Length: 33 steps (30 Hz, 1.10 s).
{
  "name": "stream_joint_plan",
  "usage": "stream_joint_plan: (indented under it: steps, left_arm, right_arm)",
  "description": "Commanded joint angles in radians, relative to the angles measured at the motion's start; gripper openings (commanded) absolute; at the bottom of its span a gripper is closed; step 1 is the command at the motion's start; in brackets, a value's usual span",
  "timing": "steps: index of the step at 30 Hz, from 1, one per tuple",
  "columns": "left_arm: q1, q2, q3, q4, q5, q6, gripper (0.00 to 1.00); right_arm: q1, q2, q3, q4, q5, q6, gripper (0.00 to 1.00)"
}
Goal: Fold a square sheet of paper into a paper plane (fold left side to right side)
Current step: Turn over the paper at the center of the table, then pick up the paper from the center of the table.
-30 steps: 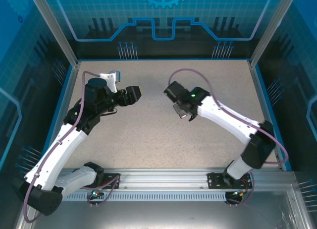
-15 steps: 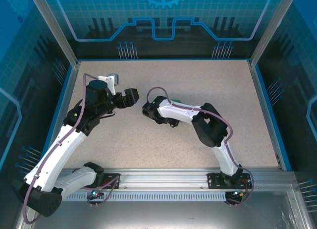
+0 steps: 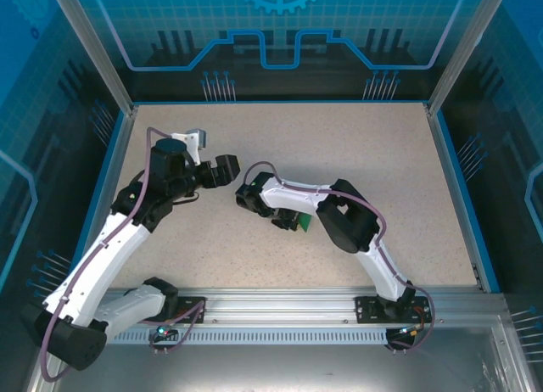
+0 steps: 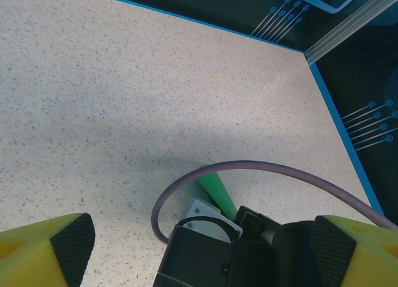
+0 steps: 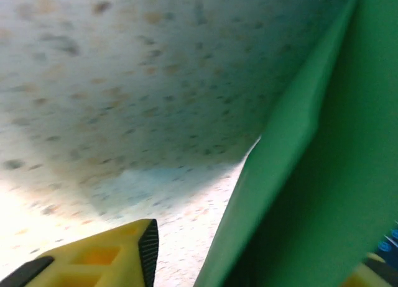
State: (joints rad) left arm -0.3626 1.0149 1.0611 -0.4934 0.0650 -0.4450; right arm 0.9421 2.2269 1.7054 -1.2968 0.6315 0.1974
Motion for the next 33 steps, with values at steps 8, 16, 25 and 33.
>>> stream_joint_plan:
  steps: [8,16,25,33]
  left_arm:
    - [0.008,0.067,-0.024,0.010,0.140,-0.069,0.94]
    - [-0.001,0.220,-0.120,0.209,0.345,-0.174,0.91]
    - [-0.091,0.529,-0.099,0.399,0.473,-0.233,0.84]
    - [-0.112,0.766,-0.026,0.491,0.499,-0.242,0.78]
  right_arm:
    - [-0.046,-0.441,-0.241,0.151,-0.382,0.069,0.77]
    - [-0.251,-0.776,-0.510,0.378,-0.558,0.122,0.81]
    - [-0.502,-1.047,-0.783,0.755,-0.869,0.247,0.96]
    - [-0.625,-1.089,-0.898,0.826,-0.977,0.306,0.99]
